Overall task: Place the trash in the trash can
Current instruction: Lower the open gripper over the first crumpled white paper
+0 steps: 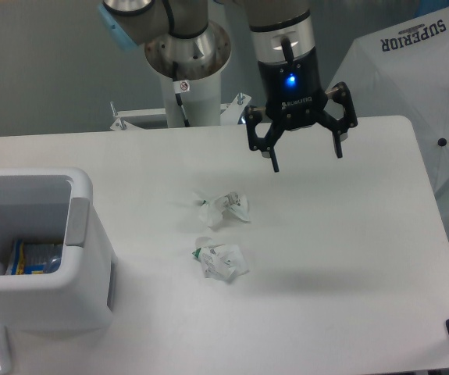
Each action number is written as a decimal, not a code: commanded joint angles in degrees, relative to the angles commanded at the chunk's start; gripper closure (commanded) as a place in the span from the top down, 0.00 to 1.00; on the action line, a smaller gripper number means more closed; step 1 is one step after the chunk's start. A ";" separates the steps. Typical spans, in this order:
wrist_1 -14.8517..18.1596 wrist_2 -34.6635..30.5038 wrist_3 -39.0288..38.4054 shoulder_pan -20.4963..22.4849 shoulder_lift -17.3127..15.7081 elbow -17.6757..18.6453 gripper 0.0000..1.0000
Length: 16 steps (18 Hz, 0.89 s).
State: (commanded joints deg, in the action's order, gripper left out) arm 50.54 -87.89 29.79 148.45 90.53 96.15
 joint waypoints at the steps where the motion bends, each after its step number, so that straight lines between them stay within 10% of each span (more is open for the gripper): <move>1: -0.17 -0.17 0.26 -0.09 0.09 0.09 1.00; 16: -4.04 -0.17 0.44 -0.97 1.84 6.50 1.00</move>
State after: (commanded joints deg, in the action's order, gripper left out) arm 46.49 -88.07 30.23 147.48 92.37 102.65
